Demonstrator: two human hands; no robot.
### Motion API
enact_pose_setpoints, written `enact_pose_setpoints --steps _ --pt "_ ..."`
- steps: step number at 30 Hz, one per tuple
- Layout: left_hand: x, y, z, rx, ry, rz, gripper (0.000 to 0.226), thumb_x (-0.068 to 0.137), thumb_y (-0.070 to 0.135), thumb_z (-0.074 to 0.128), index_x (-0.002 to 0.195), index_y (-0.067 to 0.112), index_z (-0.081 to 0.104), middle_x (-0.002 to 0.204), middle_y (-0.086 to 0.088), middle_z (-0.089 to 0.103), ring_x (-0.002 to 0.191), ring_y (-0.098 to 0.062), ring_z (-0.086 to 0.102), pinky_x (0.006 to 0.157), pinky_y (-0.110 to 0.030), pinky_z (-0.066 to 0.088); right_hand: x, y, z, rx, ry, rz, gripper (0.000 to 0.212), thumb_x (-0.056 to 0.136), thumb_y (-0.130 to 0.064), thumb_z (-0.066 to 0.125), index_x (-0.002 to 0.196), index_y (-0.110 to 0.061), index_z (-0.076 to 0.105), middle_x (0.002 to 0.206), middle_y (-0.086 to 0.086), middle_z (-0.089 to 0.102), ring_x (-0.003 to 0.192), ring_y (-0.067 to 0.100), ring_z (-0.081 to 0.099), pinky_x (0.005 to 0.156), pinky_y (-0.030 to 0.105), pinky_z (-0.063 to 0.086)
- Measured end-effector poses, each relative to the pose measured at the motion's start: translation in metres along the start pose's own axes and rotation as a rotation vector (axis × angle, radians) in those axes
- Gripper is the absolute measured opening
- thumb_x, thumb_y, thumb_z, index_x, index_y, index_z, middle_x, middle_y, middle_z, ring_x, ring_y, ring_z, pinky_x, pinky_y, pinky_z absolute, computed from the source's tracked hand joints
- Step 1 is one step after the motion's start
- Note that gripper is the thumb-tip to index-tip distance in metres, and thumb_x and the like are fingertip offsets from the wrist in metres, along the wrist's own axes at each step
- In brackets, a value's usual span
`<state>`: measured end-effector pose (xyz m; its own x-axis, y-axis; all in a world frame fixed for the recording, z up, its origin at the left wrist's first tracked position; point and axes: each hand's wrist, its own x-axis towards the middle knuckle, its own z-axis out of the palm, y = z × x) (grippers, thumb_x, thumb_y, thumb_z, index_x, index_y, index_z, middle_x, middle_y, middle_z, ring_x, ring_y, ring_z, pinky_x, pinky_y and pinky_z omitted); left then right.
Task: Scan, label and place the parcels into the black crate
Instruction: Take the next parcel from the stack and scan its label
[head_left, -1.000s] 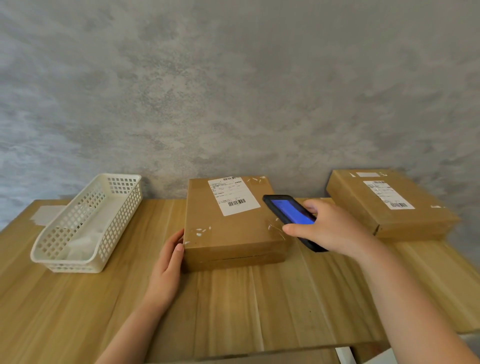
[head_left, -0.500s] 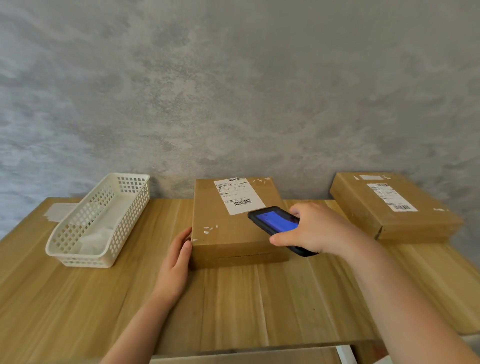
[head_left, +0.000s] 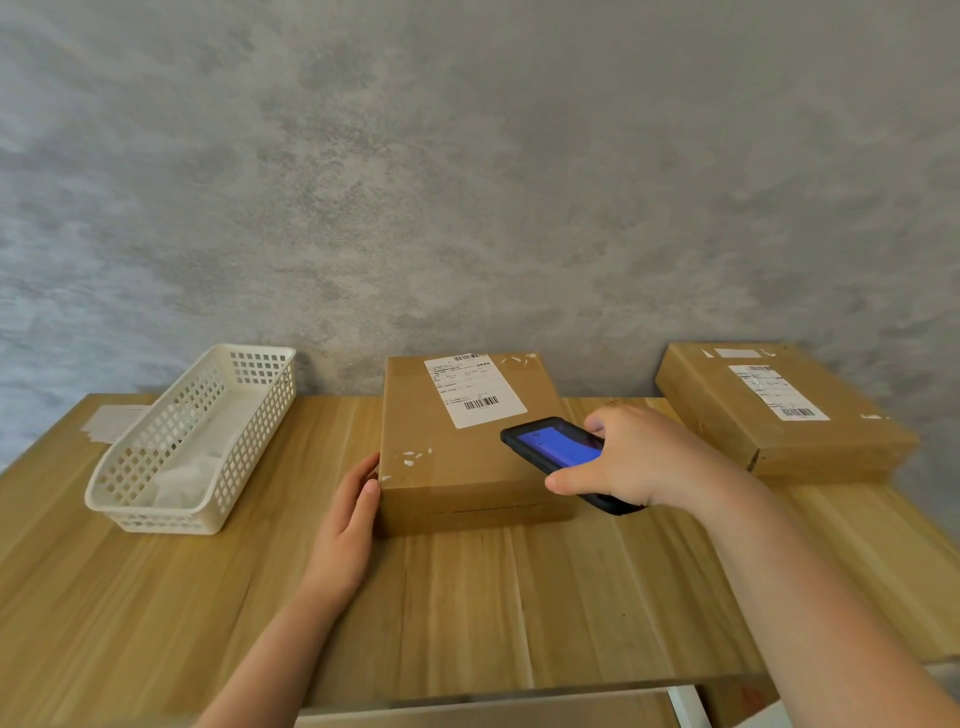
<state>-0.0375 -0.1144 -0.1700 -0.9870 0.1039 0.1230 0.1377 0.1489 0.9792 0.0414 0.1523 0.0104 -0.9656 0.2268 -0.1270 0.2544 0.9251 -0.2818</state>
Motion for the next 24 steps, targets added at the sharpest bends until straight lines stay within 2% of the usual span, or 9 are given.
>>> enact_pose_setpoints --steps 3,9,13,19,22,24 --pt "0.000 0.000 0.000 -0.004 0.003 0.003 0.037 0.106 0.026 0.040 0.141 0.027 0.051 0.137 0.015 0.056 0.123 0.017 0.043 0.097 -0.011 0.034 0.000 0.002 0.000 -0.005 -0.006 0.007 0.056 0.059 -0.069 0.075 0.079 -0.020 0.057 0.076 -0.003 0.059 0.065 0.016 0.055 0.057 0.030 0.037" --pt "0.001 -0.001 0.000 -0.001 -0.002 0.021 0.036 0.106 0.027 0.042 0.141 0.025 0.051 0.137 0.014 0.056 0.123 0.016 0.045 0.097 -0.010 0.034 -0.001 0.004 0.000 -0.023 -0.024 0.008 0.056 0.060 -0.070 0.075 0.084 -0.022 0.056 0.081 -0.003 0.061 0.070 0.016 0.059 0.059 0.031 0.041" --pt "0.000 0.001 0.001 -0.007 0.002 0.007 0.037 0.106 0.024 0.040 0.141 0.025 0.051 0.137 0.016 0.056 0.123 0.017 0.044 0.094 -0.003 0.034 -0.001 0.002 0.000 -0.010 -0.017 -0.001 0.053 0.063 -0.067 0.075 0.078 -0.022 0.053 0.077 -0.004 0.058 0.066 0.015 0.055 0.057 0.029 0.037" --pt "0.001 -0.003 0.000 0.000 -0.005 0.019 0.037 0.107 0.028 0.040 0.142 0.026 0.050 0.139 0.013 0.056 0.126 0.013 0.045 0.099 -0.012 0.033 0.000 0.004 0.000 0.025 -0.024 -0.007 0.051 0.064 -0.066 0.076 0.080 -0.023 0.054 0.082 -0.005 0.061 0.071 0.015 0.059 0.059 0.030 0.041" --pt "0.001 -0.002 0.000 -0.003 -0.004 0.007 0.036 0.107 0.025 0.039 0.142 0.025 0.050 0.138 0.014 0.056 0.124 0.015 0.045 0.096 -0.008 0.034 0.004 0.012 0.004 0.063 0.014 0.017 0.051 0.064 -0.067 0.075 0.086 -0.024 0.057 0.086 -0.005 0.063 0.075 0.014 0.062 0.063 0.030 0.046" --pt "0.001 -0.001 0.001 -0.007 0.002 0.002 0.037 0.106 0.025 0.040 0.142 0.024 0.050 0.138 0.013 0.056 0.125 0.016 0.044 0.095 -0.007 0.034 0.009 0.021 0.008 0.079 0.068 0.055 0.052 0.066 -0.067 0.073 0.089 -0.023 0.056 0.085 -0.004 0.061 0.074 0.015 0.061 0.060 0.030 0.044"
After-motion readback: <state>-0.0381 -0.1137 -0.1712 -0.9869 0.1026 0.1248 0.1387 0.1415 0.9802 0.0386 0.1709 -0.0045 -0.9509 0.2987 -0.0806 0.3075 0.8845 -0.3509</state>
